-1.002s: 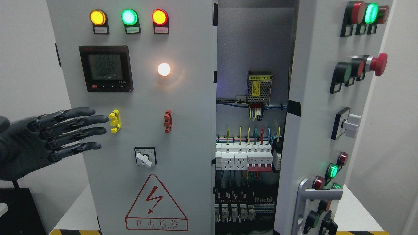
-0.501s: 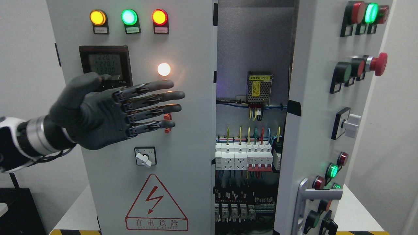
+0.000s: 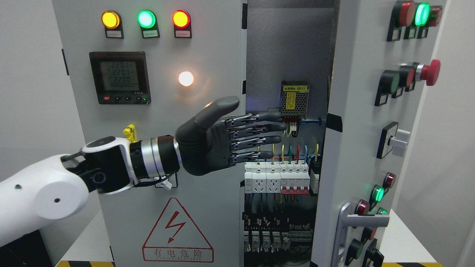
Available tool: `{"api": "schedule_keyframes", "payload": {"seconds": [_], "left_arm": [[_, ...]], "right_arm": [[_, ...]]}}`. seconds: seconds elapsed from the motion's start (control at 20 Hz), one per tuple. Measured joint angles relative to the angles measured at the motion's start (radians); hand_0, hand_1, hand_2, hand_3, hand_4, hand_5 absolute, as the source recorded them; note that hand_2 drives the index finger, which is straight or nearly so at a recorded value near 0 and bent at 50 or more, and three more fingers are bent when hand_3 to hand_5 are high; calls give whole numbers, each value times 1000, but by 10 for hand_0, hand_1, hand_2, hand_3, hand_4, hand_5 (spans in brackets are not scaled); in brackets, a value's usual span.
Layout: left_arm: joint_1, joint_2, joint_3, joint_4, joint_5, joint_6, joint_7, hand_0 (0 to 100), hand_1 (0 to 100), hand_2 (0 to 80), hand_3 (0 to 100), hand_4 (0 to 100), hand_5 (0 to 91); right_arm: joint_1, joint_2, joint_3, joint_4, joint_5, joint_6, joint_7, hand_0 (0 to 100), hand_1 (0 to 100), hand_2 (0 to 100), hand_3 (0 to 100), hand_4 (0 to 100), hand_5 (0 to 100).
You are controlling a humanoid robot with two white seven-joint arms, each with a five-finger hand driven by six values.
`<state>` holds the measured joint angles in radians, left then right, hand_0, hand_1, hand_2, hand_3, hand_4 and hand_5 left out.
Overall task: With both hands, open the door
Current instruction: 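Push the button-panel door outward with the left hand's fingers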
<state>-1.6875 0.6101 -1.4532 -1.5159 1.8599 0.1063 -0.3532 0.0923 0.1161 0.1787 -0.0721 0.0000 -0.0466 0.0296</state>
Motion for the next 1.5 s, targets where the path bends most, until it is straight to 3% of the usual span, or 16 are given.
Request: {"api": "schedule_keyframes", "payload": {"seconds": [0.55, 1.5], "left_arm": [[39, -175, 13, 17, 10, 9, 38, 120, 389, 0, 0, 0, 0], [88, -304, 162, 9, 8, 121, 32, 120, 389, 0, 0, 0, 0]], "right_arm": [[2, 1, 1, 0, 0, -7, 6, 120, 389, 0, 0, 0, 0], [3, 3, 1, 0, 0, -10, 7, 120, 389, 0, 0, 0, 0]]}}
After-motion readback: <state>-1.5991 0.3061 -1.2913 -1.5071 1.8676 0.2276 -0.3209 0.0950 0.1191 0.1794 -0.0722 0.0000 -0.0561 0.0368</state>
